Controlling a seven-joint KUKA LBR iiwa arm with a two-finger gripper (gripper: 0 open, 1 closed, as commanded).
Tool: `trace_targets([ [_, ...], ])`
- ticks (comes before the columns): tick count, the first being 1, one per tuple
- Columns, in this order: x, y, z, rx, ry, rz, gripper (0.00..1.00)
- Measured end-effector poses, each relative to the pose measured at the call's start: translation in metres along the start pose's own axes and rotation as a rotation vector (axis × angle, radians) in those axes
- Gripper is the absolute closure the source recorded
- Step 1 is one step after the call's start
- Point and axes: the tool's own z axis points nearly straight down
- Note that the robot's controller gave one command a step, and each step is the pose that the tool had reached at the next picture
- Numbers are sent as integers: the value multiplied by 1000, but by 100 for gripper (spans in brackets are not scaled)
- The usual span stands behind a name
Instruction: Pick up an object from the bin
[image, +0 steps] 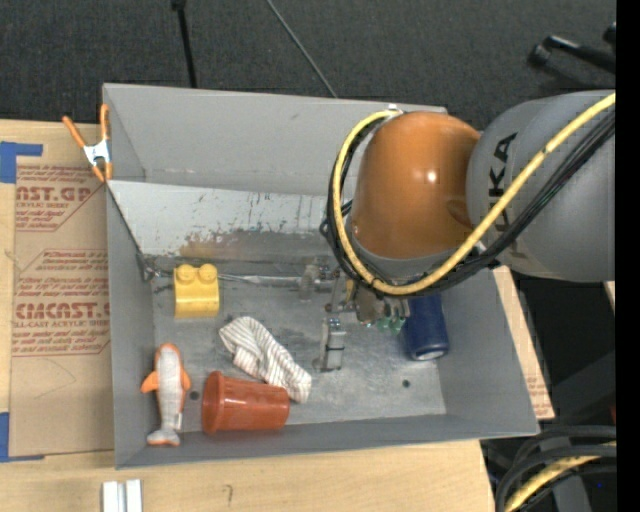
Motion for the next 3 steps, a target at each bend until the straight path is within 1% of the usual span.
trace_targets([
  [1,0,0,0,0,0,0,0],
  [2,-4,6,43,-1,-8,47,0],
  [3,-6,21,105,-1,-4,171,0],
])
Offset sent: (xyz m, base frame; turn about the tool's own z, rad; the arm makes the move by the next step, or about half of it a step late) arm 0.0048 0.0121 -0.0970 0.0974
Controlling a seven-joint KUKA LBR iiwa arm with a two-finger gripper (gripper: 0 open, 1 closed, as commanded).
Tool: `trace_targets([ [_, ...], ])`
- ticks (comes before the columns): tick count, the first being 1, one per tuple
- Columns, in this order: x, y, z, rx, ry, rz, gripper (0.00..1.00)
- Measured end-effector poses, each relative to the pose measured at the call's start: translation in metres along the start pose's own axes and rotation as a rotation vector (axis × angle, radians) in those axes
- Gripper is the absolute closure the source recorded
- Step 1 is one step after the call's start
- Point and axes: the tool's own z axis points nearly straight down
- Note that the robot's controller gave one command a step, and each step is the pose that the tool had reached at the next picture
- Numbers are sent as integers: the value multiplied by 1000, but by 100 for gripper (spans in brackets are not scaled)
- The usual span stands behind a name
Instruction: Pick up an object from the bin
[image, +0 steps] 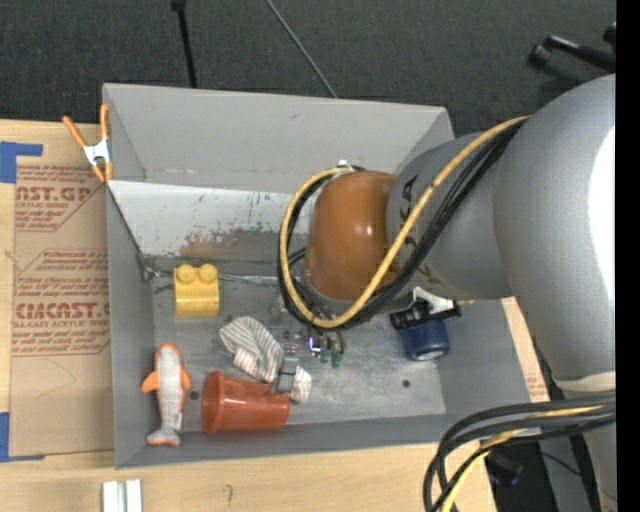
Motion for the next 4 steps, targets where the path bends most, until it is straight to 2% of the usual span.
trace_targets([
  [1,0,5,26,3,5,-143,0],
  [2,-6,2,47,2,2,0,100],
  [3,-6,2,47,2,2,0,100],
  [4,-4,-24,-120,2,-2,-236,100],
])
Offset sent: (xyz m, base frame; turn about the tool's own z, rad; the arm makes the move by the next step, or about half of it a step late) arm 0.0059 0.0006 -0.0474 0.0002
